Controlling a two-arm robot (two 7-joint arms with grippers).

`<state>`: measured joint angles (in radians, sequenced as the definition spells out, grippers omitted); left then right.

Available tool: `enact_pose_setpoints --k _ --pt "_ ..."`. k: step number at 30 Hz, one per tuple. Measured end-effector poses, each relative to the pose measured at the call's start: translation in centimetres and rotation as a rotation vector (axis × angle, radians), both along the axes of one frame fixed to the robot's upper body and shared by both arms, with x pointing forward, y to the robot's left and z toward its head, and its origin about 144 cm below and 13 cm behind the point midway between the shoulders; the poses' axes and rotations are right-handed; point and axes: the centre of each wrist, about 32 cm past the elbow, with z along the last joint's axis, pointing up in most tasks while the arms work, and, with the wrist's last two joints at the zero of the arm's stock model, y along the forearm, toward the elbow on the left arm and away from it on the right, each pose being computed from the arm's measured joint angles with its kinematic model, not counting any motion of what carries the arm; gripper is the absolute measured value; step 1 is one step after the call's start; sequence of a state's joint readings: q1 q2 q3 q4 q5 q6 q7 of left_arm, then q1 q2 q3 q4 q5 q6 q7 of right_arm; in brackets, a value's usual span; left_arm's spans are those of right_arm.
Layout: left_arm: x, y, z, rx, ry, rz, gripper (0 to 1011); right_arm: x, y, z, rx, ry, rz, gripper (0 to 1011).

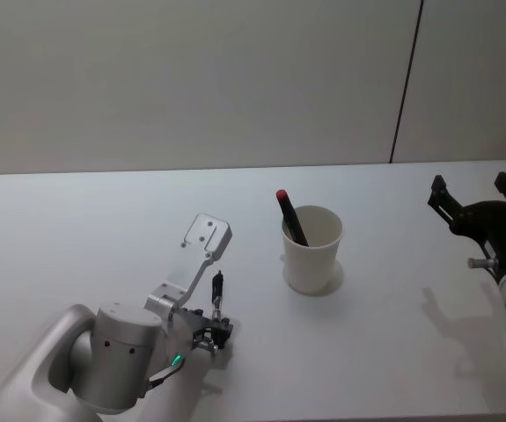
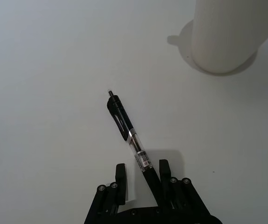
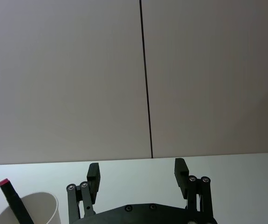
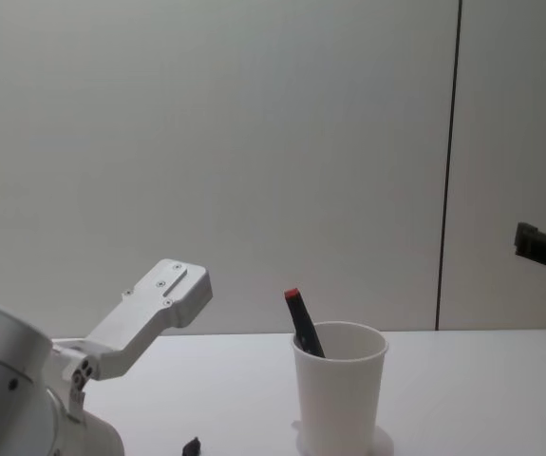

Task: Place the pen into the pen holder.

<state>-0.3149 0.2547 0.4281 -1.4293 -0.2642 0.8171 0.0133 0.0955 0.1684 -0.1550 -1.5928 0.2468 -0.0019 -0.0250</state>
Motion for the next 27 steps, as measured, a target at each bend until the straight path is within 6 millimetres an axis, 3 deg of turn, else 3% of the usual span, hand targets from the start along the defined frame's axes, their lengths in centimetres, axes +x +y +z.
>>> enact_pose_setpoints --k 27 --pt "0.14 0.29 0.25 0.031 0.0 -0.028 257 0.0 0.0 0.0 0.0 0.0 0.0 1001"
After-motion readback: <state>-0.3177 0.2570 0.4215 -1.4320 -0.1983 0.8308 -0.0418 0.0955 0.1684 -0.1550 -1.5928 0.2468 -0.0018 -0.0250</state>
